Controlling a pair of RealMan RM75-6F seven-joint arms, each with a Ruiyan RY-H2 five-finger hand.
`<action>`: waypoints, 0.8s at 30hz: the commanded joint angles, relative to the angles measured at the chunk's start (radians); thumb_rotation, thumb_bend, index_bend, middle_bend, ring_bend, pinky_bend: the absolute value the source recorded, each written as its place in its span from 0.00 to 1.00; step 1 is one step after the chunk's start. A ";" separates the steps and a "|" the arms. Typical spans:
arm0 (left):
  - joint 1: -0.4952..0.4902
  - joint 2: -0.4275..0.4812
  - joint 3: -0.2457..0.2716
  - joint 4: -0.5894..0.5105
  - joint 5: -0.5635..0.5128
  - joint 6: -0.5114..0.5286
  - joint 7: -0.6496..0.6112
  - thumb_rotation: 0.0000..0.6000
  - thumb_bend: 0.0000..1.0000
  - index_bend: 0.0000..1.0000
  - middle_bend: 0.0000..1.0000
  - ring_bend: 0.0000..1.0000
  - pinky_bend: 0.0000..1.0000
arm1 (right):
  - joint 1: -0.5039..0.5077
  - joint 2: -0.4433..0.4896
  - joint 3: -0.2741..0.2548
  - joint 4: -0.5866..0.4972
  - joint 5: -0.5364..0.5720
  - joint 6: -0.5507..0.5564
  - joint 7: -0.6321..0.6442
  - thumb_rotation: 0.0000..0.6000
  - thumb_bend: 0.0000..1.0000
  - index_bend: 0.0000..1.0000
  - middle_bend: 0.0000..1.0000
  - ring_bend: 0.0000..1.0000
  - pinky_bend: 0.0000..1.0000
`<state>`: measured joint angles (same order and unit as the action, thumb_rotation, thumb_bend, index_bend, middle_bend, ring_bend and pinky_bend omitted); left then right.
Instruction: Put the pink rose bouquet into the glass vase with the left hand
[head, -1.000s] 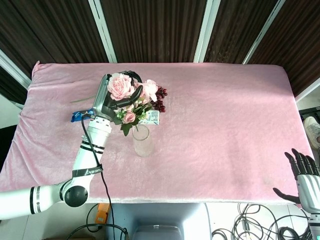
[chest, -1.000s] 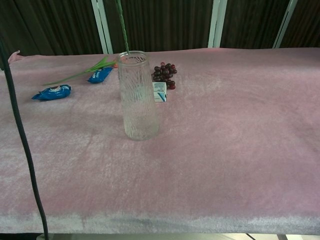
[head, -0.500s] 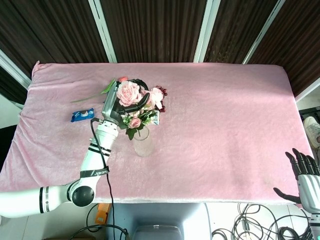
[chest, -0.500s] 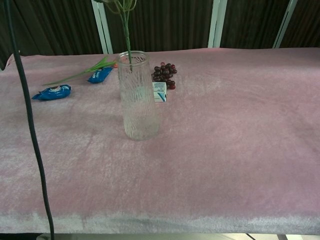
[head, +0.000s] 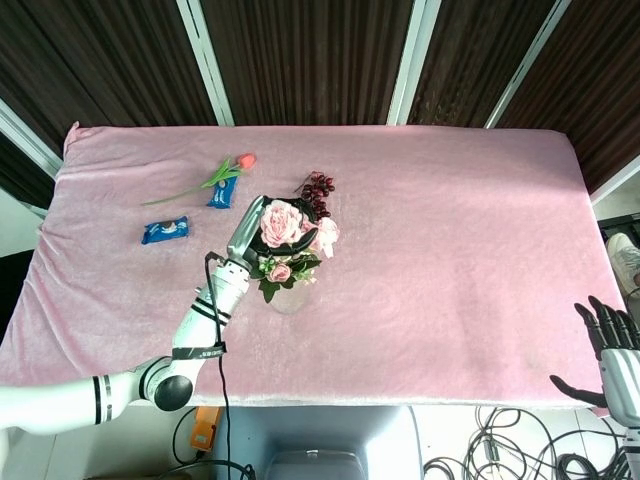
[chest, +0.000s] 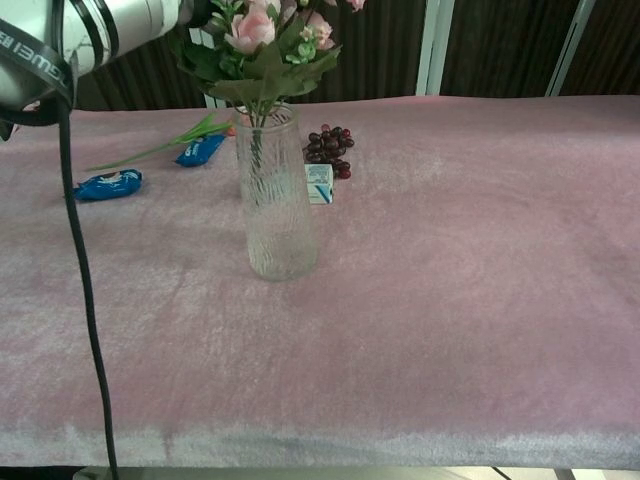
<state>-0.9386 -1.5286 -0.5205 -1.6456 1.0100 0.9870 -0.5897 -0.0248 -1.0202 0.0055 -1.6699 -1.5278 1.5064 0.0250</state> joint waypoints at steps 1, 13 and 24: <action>0.006 -0.018 0.016 0.029 0.021 -0.009 -0.012 1.00 0.50 0.81 0.75 0.49 0.52 | -0.001 0.001 0.000 0.001 -0.001 0.003 0.004 1.00 0.18 0.00 0.00 0.00 0.00; 0.012 -0.019 0.051 0.079 0.121 -0.051 -0.050 1.00 0.37 0.32 0.33 0.10 0.15 | -0.001 0.001 -0.002 0.000 -0.006 0.003 -0.001 1.00 0.18 0.00 0.00 0.00 0.00; 0.029 0.044 0.048 0.040 0.129 -0.160 -0.173 1.00 0.22 0.00 0.00 0.00 0.00 | 0.000 0.001 -0.003 0.001 -0.007 0.001 -0.009 1.00 0.24 0.00 0.00 0.00 0.00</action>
<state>-0.9171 -1.5103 -0.4672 -1.5831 1.1443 0.8623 -0.7222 -0.0247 -1.0194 0.0019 -1.6691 -1.5351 1.5069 0.0166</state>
